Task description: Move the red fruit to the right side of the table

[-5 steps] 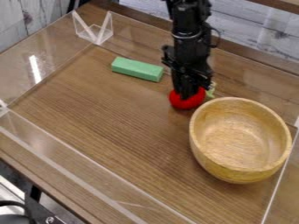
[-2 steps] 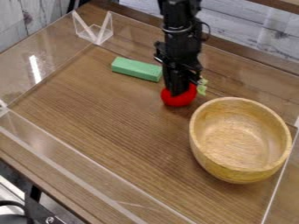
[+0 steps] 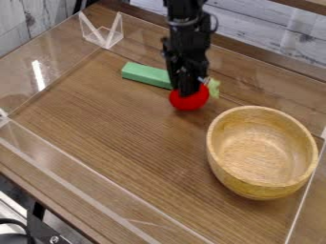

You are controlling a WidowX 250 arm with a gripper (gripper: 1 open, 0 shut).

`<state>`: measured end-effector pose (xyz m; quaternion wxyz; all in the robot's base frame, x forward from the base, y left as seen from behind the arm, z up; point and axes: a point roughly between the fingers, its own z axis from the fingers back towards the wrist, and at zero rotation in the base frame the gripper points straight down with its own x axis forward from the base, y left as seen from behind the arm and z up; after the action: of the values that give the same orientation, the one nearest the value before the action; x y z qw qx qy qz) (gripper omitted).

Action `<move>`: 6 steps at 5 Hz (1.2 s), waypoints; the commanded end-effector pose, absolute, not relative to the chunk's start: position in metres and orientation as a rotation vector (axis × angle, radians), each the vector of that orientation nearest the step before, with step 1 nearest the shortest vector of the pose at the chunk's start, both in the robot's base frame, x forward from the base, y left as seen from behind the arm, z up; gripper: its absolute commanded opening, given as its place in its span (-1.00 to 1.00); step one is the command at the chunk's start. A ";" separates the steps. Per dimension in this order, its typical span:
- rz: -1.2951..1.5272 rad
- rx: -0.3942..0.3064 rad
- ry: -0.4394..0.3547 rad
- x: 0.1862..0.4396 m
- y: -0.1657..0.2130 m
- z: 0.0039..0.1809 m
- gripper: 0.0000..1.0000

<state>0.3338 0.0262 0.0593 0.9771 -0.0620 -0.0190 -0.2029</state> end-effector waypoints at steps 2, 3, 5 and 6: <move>-0.437 -0.113 -0.058 0.347 0.027 0.078 1.00; -0.464 -0.121 -0.042 0.342 0.022 0.082 1.00; -0.413 -0.131 -0.021 0.344 0.021 0.056 1.00; -0.387 -0.133 -0.007 0.346 0.021 0.041 1.00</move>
<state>0.3406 0.0224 0.0307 0.9794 -0.0727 0.0140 -0.1879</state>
